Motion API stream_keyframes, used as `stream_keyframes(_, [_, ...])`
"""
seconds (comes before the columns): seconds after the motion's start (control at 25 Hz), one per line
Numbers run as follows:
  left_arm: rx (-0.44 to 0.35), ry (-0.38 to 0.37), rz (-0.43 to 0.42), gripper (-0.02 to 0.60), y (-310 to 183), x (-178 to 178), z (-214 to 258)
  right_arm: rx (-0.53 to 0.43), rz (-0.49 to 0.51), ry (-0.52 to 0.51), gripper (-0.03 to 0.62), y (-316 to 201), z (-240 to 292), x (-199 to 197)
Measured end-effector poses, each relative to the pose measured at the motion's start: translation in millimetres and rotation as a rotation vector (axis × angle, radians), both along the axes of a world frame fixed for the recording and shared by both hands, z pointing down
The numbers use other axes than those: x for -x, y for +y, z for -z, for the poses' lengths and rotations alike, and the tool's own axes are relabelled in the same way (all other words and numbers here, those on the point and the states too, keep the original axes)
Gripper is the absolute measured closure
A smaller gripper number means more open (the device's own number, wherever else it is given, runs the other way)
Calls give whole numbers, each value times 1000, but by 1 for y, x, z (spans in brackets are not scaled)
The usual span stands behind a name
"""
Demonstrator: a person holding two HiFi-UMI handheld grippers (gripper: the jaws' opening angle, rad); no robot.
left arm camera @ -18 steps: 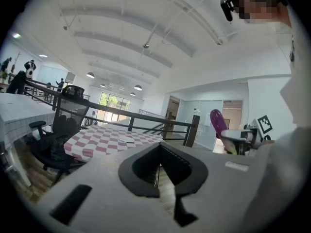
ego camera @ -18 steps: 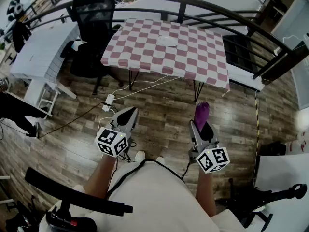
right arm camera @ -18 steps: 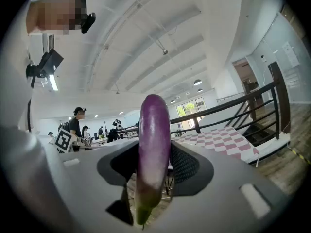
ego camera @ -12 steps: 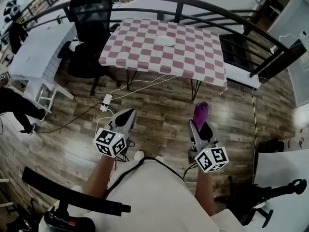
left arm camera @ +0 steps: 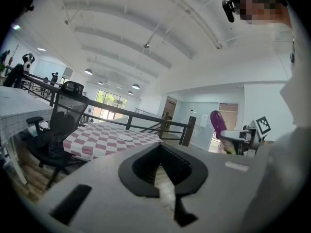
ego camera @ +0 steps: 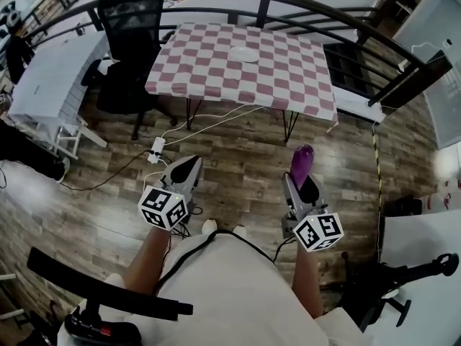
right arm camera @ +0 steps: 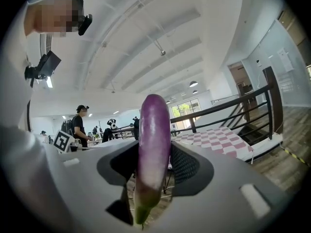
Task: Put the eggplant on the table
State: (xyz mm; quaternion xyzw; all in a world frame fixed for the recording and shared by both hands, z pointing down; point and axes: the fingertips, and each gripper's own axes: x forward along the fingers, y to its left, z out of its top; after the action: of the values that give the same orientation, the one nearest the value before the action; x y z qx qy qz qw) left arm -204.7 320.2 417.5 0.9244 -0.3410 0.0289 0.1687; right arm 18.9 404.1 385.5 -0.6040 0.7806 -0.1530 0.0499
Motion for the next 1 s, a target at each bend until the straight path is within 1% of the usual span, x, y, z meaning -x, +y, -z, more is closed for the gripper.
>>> stream_keyframes(0.24, [14,-4,-30,577,-5,17,-9,29,-48,-20,391,4,-7,7])
stream_keyframes(0.6, [16,2,-73,577,-19,42,-17,60,-73,-18,391,-1,-17,42])
stream_keyframes(0.8, [20,3,-74,577,-25,57,-20,57,-82,-18,391,-8,-12,53])
stream_keyframes(1.0, [30,6,-57,577,-25,78,-25,65,-70,-5,391,-12,-13,68])
